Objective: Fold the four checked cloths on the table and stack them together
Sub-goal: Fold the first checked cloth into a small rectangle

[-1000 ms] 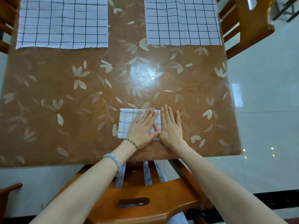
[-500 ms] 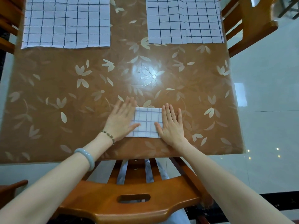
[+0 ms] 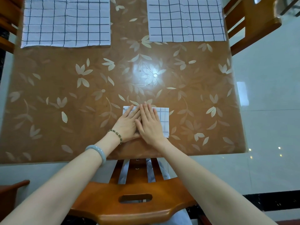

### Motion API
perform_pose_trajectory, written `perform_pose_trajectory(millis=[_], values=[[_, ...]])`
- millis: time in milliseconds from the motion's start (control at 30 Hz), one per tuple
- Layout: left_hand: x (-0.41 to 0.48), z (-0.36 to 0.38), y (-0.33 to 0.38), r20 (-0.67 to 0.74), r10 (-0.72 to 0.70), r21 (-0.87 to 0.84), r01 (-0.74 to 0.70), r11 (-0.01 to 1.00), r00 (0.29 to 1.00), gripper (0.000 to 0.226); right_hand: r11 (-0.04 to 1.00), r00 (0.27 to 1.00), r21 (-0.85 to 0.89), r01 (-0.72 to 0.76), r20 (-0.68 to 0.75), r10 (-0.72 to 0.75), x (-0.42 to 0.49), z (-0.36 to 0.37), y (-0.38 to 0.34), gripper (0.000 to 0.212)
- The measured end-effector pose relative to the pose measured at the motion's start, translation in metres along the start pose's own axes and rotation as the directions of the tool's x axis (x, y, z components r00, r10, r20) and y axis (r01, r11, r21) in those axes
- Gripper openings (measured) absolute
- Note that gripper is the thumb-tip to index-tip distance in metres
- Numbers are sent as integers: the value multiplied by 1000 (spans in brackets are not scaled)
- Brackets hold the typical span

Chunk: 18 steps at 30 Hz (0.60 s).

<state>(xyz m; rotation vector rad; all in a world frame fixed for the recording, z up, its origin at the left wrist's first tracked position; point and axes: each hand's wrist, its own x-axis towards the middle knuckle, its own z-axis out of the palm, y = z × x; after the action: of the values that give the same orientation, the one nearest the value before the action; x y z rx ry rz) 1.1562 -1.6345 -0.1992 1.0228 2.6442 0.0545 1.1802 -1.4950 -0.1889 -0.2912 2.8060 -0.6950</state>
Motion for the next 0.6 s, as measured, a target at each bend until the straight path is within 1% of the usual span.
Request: perform_pose_trajectory(millis=[200,300,367,433,467,500,533,567,600], values=[[-3,2,-4,37,-72,19,71,997,997,102,961,999,-272,-42,17,49,-18,-12,49,73],[-11,3,-15,38,-138,3,138,990,990,103,944,995,-321,-74,36,91,-24,-21,64,75],[-18,-1,-23,80,-168,20,167,986,983,103,933,994,-354,-68,59,95,-25,-26,71,78],[-20,-11,-27,127,-167,7,167,986,978,101,920,992,-390,-32,99,77,-25,-30,76,79],[-19,-16,-26,120,-166,-37,172,984,979,98,915,992,-403,-16,110,66,-24,-32,78,80],[-16,-20,-24,75,-174,-111,181,977,982,91,911,991,-411,-7,119,62,-24,-33,79,81],[-12,-25,-24,9,-190,-190,189,963,982,80,910,990,-415,-5,129,65,-23,-33,78,82],[-6,-29,-24,-56,-215,-234,197,952,975,66,909,988,-416,-7,136,70,-23,-33,77,83],[1,-34,-25,-94,-247,-239,219,946,964,56,907,987,-420,-8,140,74,-23,-33,75,83]])
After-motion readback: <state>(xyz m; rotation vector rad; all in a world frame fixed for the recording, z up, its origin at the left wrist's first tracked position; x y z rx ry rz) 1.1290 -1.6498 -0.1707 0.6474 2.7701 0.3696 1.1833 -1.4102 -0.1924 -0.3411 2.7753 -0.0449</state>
